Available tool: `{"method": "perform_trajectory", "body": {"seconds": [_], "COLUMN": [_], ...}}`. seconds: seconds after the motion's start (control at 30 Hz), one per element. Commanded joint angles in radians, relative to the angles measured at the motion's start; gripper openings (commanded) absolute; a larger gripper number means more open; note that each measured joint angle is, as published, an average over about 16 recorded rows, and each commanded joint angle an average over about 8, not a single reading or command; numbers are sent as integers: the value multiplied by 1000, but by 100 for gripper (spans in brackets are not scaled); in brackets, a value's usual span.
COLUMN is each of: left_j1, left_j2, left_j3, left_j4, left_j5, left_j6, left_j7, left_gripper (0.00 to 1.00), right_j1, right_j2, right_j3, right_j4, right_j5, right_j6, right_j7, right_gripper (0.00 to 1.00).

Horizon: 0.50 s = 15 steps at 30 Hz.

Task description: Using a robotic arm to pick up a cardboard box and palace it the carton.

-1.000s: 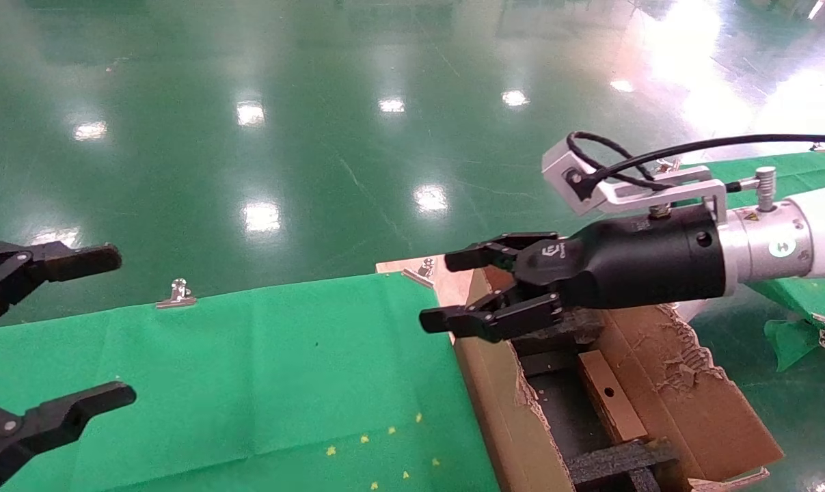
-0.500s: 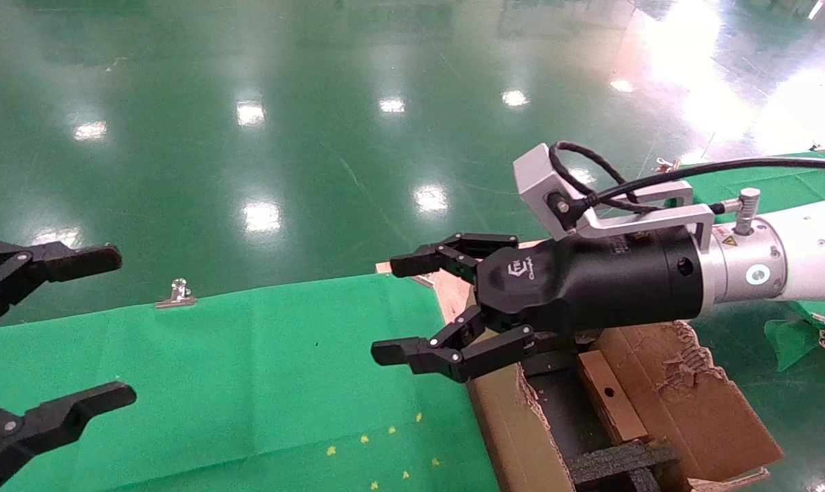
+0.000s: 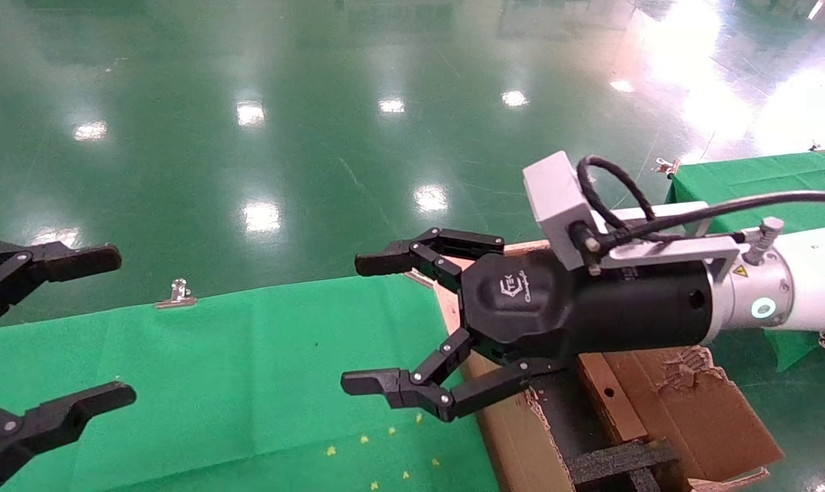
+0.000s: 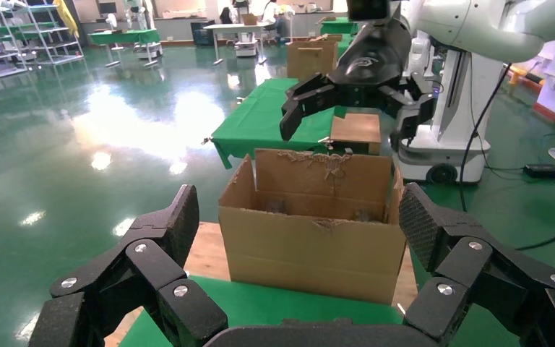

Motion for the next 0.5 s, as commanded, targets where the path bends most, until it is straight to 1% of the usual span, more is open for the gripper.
{"method": "perform_trajectory", "body": {"seconds": [0.03, 0.2, 0.33, 0.5], "left_j1": [0, 0, 0, 0], "left_j2": [0, 0, 0, 0], "left_j3": [0, 0, 0, 0], "left_j4": [0, 0, 0, 0], "left_j5": [0, 0, 0, 0], "left_j6": [0, 0, 0, 0], "left_j7": [0, 0, 0, 0], "left_gripper": [100, 100, 100, 100], "right_j1": [-32, -112, -161, -193], "right_j2": [-6, -22, -32, -38], "right_j3": [46, 159, 228, 273], "right_j4": [14, 50, 70, 83], "right_j5": [-1, -5, -7, -7], "right_j6": [-6, -21, -29, -35], "right_j7": [-13, -47, -66, -76], "right_gripper": [100, 100, 100, 100]}}
